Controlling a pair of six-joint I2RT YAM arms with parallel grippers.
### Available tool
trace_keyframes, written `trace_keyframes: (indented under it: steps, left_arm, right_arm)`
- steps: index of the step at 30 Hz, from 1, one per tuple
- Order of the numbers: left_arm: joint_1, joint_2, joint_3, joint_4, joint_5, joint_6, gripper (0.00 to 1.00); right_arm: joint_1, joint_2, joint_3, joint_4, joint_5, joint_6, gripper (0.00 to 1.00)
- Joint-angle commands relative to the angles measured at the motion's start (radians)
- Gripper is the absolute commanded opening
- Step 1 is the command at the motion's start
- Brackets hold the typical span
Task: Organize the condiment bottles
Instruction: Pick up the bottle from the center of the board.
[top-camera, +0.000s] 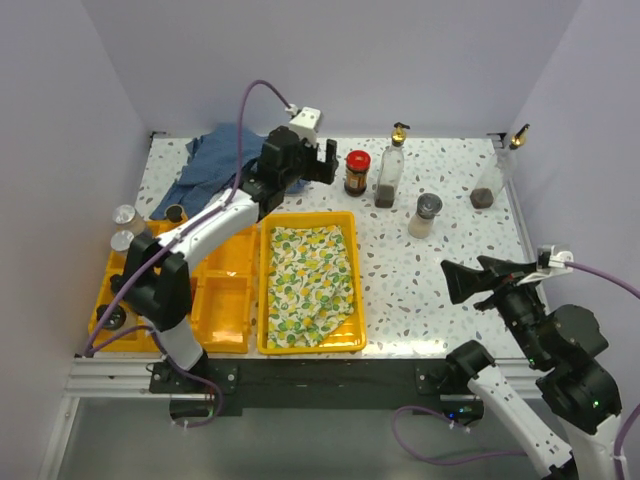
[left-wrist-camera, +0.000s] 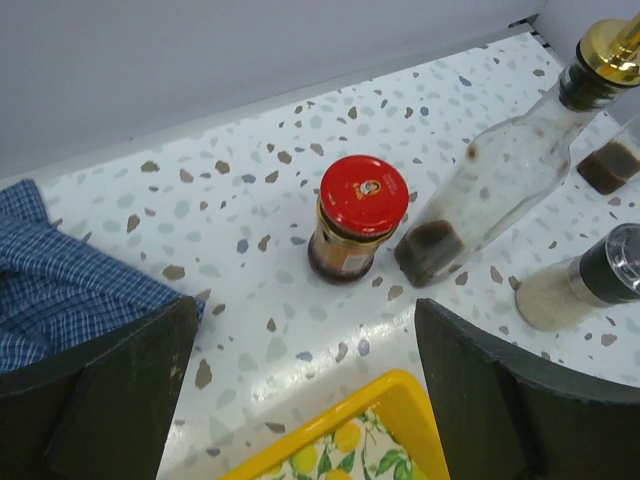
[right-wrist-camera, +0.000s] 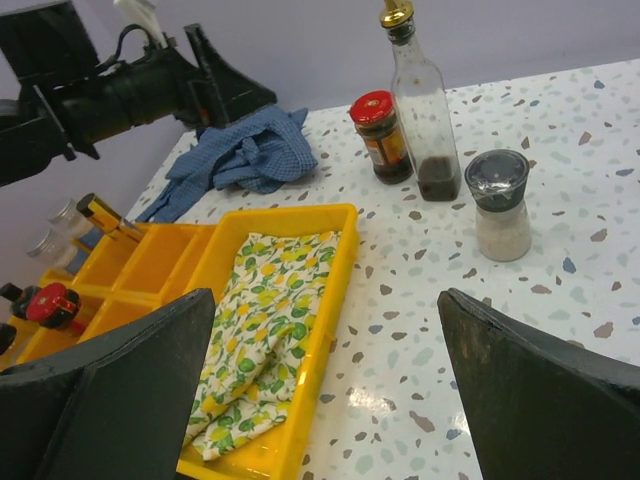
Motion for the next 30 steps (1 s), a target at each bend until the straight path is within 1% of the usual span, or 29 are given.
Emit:
trace_keyframes:
  steps: [1,3,4,6,11,16,23,30]
  left_arm:
    - [-0.004,0.122,0.129,0.194,0.064,0.092,0.94]
    - [-0.004,0.203,0.169,0.202,0.076,0.097,0.93]
    - [-0.004,0.229,0.210,0.208,0.102,0.097,0.93]
    - [-0.007,0.301,0.244,0.218,0.145,0.100,0.92]
    - [-0.028,0.430,0.338,0.242,0.142,0.131,0.92]
    - [-0.039,0.481,0.352,0.313,0.158,0.138,0.90]
    - [-0.048,0.567,0.402,0.322,0.156,0.163,0.89]
    - [-0.050,0.637,0.477,0.305,0.123,0.183,0.85]
  right_arm:
    - [0.002,0.015,-0.003,0.062,-0.024,-0.024,0.99]
    - [0.002,0.020,-0.006,0.071,-0.020,-0.024,0.98]
    - [0.002,0.023,-0.009,0.082,-0.021,-0.024,0.99]
    - [0.002,0.027,-0.015,0.090,-0.020,-0.026,0.99]
    - [0.002,0.046,-0.029,0.096,-0.009,-0.041,0.99]
    - [0.004,0.046,-0.040,0.096,0.009,-0.051,0.99]
    - [0.002,0.049,-0.047,0.101,0.038,-0.061,0.98]
    - [0.002,0.064,-0.047,0.110,0.045,-0.070,0.99]
